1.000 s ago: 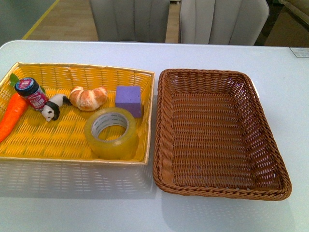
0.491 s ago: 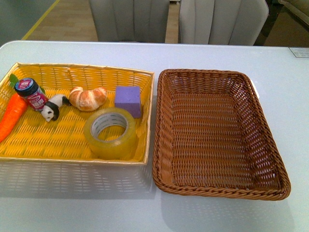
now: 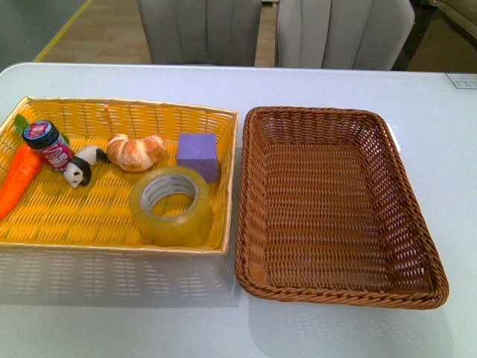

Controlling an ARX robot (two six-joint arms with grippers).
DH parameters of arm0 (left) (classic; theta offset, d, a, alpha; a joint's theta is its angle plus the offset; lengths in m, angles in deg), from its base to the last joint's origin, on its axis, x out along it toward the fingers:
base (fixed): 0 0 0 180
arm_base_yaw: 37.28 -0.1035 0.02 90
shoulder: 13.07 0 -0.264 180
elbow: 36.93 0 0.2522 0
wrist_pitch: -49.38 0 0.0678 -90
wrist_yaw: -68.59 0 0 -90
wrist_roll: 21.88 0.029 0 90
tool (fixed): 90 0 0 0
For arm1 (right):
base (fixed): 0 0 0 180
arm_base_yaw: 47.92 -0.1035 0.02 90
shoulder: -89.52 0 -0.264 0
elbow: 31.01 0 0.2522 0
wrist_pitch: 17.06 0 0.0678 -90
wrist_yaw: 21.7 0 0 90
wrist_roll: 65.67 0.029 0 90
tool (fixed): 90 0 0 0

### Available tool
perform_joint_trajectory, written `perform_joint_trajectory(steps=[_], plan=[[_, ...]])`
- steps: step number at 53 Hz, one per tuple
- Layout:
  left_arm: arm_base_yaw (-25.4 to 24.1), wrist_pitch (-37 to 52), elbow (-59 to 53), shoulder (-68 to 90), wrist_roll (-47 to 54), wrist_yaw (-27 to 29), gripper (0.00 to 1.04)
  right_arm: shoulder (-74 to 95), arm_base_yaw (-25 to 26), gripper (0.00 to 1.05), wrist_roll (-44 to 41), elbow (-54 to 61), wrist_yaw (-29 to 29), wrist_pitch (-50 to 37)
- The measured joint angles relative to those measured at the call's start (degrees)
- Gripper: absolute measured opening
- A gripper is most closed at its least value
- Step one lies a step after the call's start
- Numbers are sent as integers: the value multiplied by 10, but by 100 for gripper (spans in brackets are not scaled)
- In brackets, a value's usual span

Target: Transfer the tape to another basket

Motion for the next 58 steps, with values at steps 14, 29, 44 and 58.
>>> perform_joint_trajectory(steps=[14, 29, 44, 58], plan=[[0, 0, 0, 0, 0, 0, 96, -109, 0, 2, 0, 12, 0, 92], [0, 0, 0, 0, 0, 0, 96, -235, 0, 2, 0, 12, 0, 205], [0, 0, 0, 0, 0, 0, 96, -348, 0, 2, 0, 12, 0, 313], [0, 0, 0, 0, 0, 0, 96, -399, 0, 2, 0, 12, 0, 363]])
